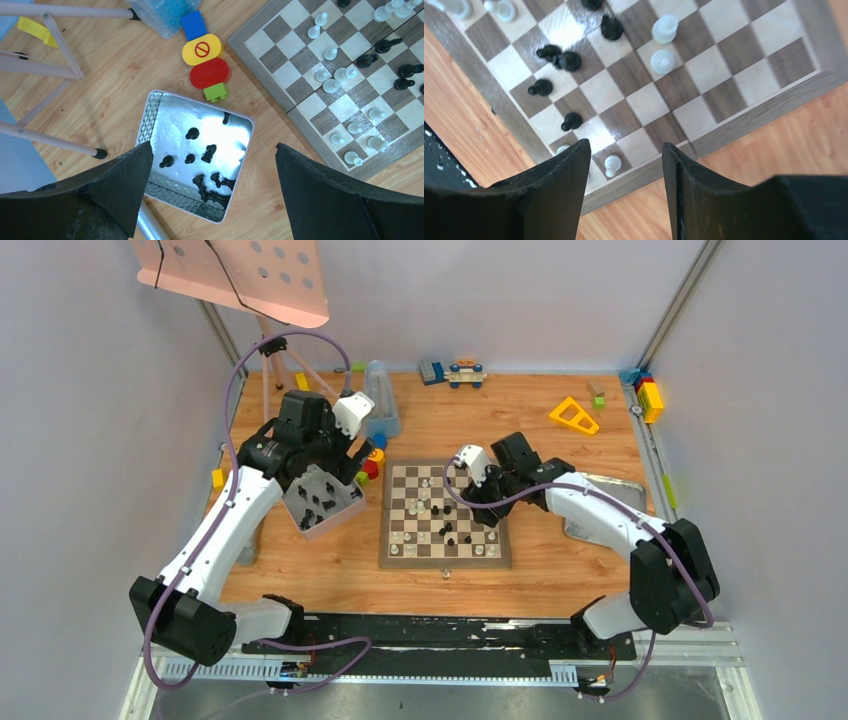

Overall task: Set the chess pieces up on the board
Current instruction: Place the chess piece on the chessboard, then pick up the chess piece from the chessboard.

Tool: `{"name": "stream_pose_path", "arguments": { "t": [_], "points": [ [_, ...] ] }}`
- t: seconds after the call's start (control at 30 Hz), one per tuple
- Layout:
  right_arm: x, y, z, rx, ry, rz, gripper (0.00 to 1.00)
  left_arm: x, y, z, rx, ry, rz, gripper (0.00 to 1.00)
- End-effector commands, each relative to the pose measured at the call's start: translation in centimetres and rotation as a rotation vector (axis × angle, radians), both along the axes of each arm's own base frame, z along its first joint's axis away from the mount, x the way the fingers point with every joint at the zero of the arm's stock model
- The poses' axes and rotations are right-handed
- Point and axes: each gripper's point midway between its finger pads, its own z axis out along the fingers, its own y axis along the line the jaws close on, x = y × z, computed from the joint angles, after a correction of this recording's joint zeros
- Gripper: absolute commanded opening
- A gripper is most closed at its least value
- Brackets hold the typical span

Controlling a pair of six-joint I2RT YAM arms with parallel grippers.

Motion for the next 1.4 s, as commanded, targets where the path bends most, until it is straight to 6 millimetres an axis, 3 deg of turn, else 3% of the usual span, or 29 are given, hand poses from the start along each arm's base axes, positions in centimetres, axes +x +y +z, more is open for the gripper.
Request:
{"name": "stream_pose_path", "arguments": {
  "t": [0.0,0.23,0.47,0.87,1.37],
  "points": [
    [3.2,1.6,1.6,0.024,-0.067,-0.035,0.56,0.0,0.0,1.3,-0.014,-0.049,-0.01,1.0],
    [6.5,3.0,1.0,0.011,-0.099,-0.044,0.55,0.0,0.1,1.5,-0.01,-0.057,-0.012,1.0],
    [8.1,4.3,0.3,0.016,-0.09,-0.029,0.51,0.1,0.1,1.2,-0.003,-0.051,-0.014,1.0],
    [7.6,5.0,-0.8,0.028,-0.035,0.0,0.32,0.3,0.3,1.1,0.014,-0.054,-0.012,1.0],
    [6.4,3.9,-0.5,0.01,-0.031,-0.007,0.08,0.3,0.2,0.9,0.005,-0.048,-0.013,1.0]
  ]
}}
